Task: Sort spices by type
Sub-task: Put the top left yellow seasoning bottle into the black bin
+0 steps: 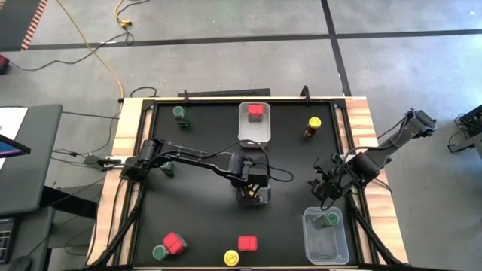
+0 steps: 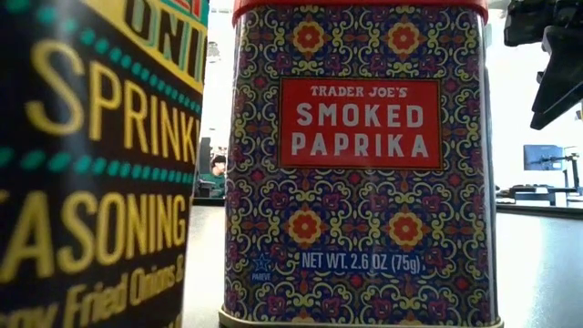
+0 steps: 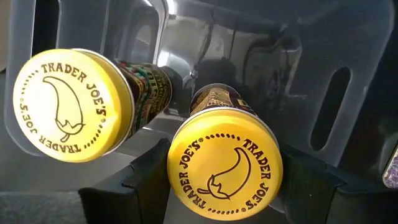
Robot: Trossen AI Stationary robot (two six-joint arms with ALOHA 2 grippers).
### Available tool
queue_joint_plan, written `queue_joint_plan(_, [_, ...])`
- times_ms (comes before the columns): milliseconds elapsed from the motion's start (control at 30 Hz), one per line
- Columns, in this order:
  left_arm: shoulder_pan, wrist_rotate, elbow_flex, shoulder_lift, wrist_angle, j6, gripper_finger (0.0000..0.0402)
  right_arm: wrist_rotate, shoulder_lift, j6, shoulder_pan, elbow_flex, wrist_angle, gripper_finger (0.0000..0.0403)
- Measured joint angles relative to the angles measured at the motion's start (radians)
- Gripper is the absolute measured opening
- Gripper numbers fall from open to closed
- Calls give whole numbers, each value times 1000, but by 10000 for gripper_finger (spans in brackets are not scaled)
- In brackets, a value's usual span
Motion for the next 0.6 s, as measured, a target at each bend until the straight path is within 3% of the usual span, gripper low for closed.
queue_joint_plan(600, [0,2,0,0,32,12,236,0,0,-2,0,0,0,291])
